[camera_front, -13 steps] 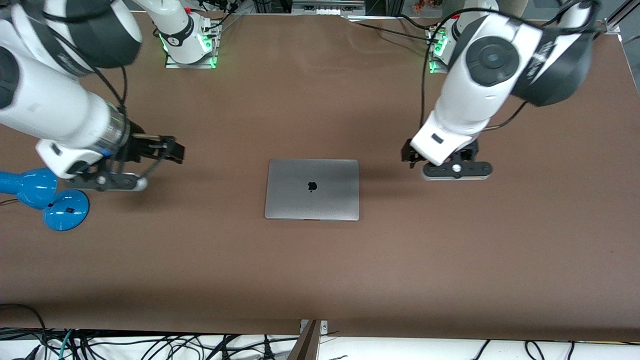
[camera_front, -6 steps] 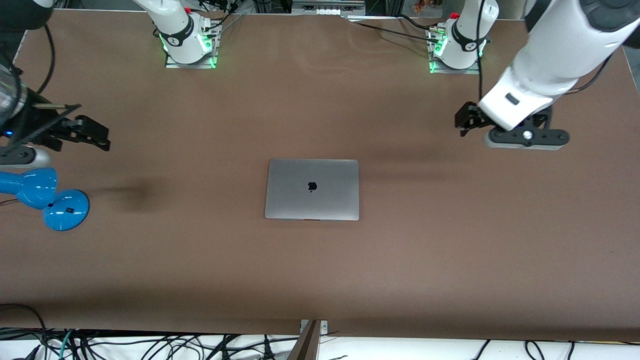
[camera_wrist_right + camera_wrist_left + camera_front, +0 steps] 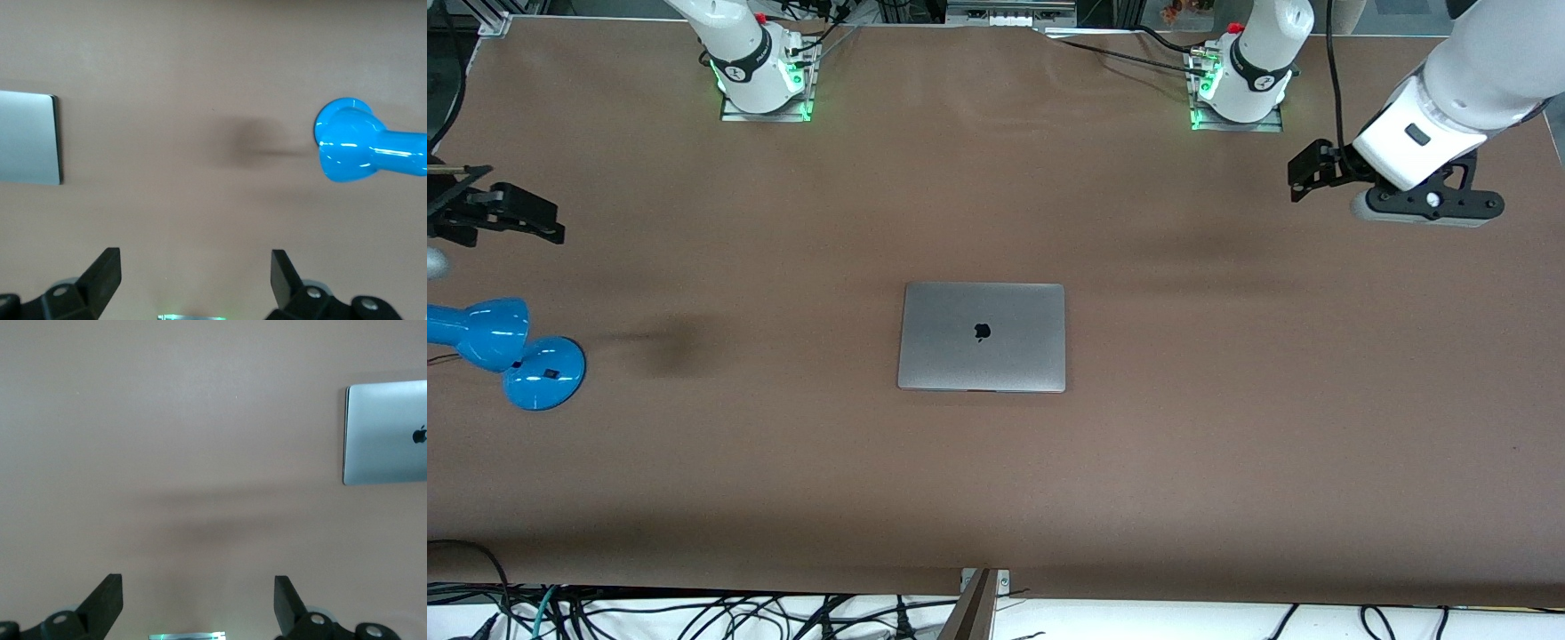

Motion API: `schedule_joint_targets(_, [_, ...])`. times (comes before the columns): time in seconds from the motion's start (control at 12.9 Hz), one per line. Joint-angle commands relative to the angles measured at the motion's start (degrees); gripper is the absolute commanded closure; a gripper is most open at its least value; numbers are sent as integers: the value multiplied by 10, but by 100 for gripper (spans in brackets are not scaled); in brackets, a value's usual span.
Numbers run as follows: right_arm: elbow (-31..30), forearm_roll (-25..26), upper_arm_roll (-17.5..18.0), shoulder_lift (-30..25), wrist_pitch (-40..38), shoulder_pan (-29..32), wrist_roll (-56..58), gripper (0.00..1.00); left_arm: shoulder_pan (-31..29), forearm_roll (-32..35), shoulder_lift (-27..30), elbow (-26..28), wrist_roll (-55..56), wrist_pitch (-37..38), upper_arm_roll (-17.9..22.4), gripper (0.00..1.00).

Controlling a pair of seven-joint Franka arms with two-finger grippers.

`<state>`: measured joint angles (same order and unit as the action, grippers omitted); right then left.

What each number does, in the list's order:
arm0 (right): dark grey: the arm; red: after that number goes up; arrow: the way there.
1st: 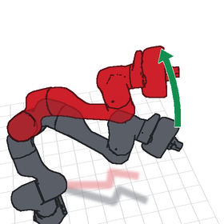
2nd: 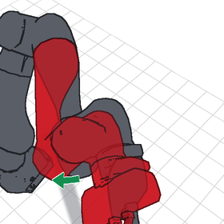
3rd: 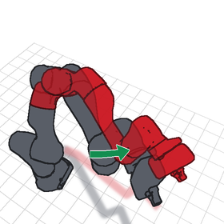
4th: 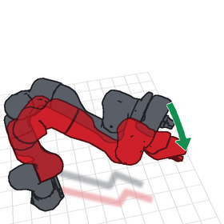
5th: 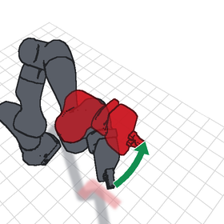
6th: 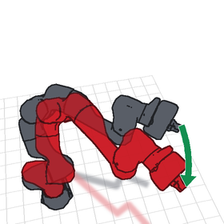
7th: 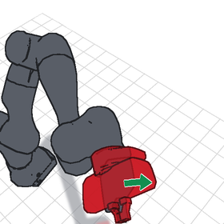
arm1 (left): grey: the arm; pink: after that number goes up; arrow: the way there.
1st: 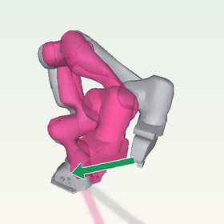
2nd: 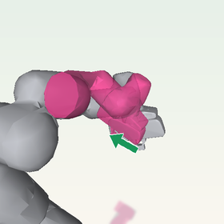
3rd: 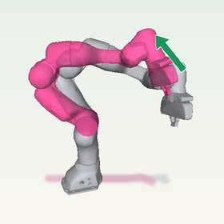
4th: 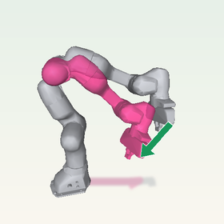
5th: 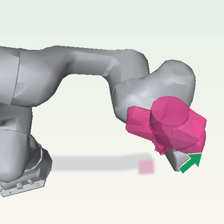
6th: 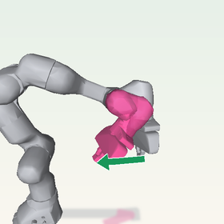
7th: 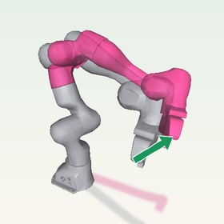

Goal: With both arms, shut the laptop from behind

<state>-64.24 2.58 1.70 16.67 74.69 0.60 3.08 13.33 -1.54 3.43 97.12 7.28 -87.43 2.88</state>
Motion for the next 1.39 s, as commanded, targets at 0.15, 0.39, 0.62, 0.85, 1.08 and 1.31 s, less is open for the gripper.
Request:
schedule_joint_targets(0.15, [-56, 17, -7, -28, -3, 9, 14, 0, 5, -10, 47, 51, -60, -11, 42, 0])
schedule_joint_targets(0.39, [-78, 23, -7, -31, -2, 10, 14, 1, -41, 11, 32, 12, -57, 13, 16, 0])
schedule_joint_targets(0.62, [-96, 25, -7, -31, 1, 10, 12, 0, -99, 13, 14, -5, -56, 16, -41, 0])
schedule_joint_targets(0.85, [-92, 23, -10, -24, -4, 11, 13, 1, -94, 12, 13, -5, -53, 16, -40, 0])
schedule_joint_targets(1.08, [-92, 16, -11, -23, 0, 16, 11, 1, -92, 12, 13, -5, -52, 20, -40, 0])
schedule_joint_targets(1.31, [-92, 8, -11, -15, 35, 19, 10, 1, -92, 12, 13, -6, -52, 23, -39, 0])
